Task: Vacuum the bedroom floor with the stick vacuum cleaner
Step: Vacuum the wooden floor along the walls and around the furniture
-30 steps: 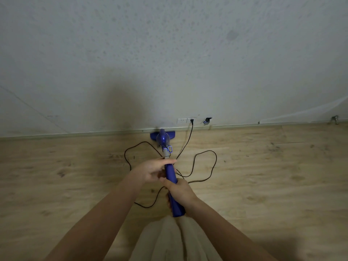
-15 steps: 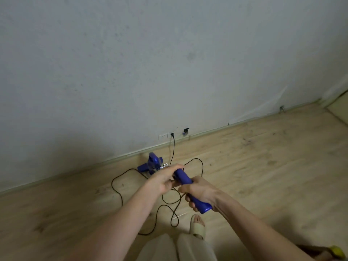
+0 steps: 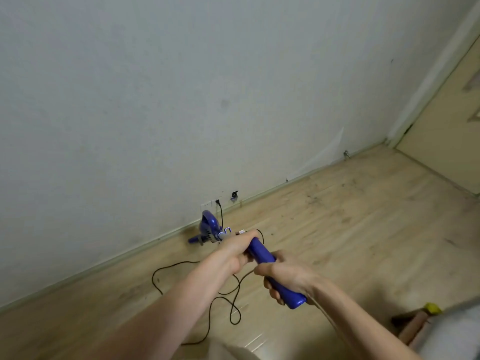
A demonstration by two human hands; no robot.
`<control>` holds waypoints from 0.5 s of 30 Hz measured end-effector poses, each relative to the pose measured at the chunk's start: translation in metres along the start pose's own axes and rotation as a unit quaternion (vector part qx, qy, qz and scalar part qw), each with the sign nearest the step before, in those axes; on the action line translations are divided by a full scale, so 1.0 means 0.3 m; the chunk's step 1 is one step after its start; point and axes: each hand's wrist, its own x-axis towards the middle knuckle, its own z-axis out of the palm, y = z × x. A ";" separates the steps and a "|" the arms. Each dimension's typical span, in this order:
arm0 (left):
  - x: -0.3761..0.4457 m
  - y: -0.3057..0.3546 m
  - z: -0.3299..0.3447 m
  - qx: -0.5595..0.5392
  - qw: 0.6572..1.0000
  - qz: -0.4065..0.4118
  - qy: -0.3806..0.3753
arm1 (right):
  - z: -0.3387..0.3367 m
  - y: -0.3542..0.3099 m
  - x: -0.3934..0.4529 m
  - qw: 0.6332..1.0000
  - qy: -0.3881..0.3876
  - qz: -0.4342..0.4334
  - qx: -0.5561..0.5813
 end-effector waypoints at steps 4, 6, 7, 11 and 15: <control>-0.063 -0.022 0.062 0.046 0.998 0.021 -0.023 | -0.028 0.042 -0.110 1.000 0.005 -0.008 0.017; -0.090 -0.034 0.114 0.054 0.998 0.023 -0.033 | -0.065 0.068 -0.162 0.999 0.012 -0.015 0.031; -0.107 -0.043 0.144 0.064 0.997 0.027 -0.036 | -0.085 0.085 -0.184 0.999 0.020 -0.016 0.042; -0.148 -0.091 0.255 0.108 0.992 0.031 -0.056 | -0.134 0.158 -0.233 0.995 0.045 -0.017 0.086; -0.098 -0.114 0.314 0.120 0.991 0.018 -0.056 | -0.161 0.185 -0.214 0.994 0.063 -0.007 0.088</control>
